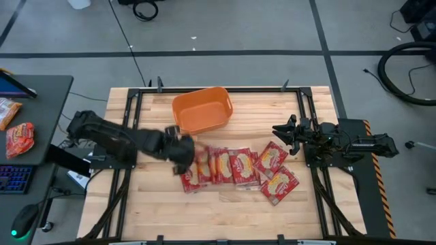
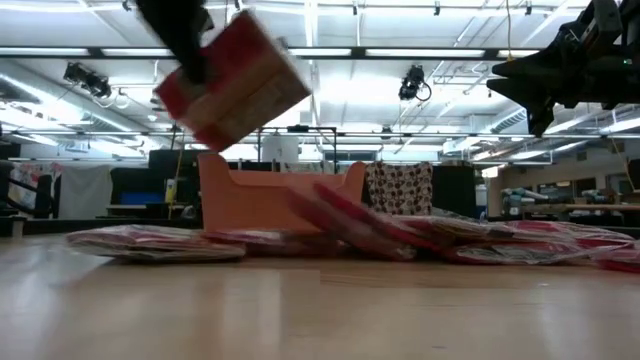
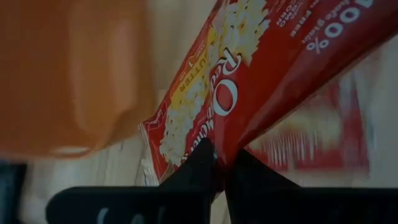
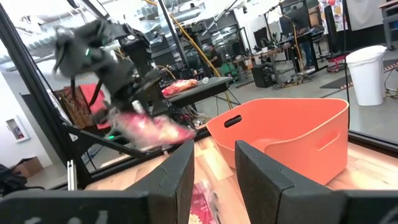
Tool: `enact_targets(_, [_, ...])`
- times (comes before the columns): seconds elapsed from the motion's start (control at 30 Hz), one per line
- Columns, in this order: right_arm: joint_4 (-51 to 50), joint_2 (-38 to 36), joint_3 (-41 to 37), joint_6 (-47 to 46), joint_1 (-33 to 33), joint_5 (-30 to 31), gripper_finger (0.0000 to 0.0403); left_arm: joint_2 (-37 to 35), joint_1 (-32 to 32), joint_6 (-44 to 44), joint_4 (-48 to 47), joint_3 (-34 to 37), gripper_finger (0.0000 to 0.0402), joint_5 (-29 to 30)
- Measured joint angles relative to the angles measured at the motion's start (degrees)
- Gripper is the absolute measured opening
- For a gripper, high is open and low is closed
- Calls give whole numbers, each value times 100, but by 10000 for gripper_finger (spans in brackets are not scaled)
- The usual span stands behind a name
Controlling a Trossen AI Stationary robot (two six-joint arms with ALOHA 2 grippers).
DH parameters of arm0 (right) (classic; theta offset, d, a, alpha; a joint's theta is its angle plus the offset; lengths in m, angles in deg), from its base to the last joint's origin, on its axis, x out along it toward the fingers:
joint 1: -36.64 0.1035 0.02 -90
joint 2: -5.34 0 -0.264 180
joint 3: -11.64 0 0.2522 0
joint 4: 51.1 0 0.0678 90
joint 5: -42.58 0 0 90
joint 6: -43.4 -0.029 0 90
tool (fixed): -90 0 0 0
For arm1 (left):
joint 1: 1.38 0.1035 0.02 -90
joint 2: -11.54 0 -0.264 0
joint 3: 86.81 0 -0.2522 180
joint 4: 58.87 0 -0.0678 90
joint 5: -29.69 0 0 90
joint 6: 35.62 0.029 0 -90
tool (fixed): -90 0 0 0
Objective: Sort popcorn bags into baskets
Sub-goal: Put the red popcorn bag into the orange bin
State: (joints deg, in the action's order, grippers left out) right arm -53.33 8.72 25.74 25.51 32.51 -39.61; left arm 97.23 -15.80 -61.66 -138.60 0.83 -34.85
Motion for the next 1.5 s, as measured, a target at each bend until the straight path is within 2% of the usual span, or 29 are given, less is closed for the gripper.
enact_targets(0.1, [3,-2,0,2,1,0,121,-7,486,-1014,150,-157,26,632])
enact_targets(0.27, [11,-1,1,0,1,0,121,150,1252,-1385,409,-145,37,1377])
enact_targets(0.53, [80,16,0,1,0,-4,121,717,2167,-1327,1371,-8,32,1234])
enact_targets(0.9, [92,35,2,2,-1,-2,121,1624,2459,-1333,1632,147,39,1262])
enact_targets(1.0, [96,37,2,2,0,-2,121,1727,2442,-1176,1653,147,52,1285])
enact_targets(1.17, [103,37,2,0,-1,-2,121,1733,2423,-1080,1683,145,101,1283])
enact_targets(1.27, [103,36,2,2,-1,-1,121,1687,2351,-719,1761,145,131,961])
enact_targets(1.43, [105,35,2,0,-1,0,121,1670,1989,1105,2344,134,150,-542])
enact_targets(1.5, [105,36,2,2,-1,-2,121,1663,1770,1796,2506,134,149,-909])
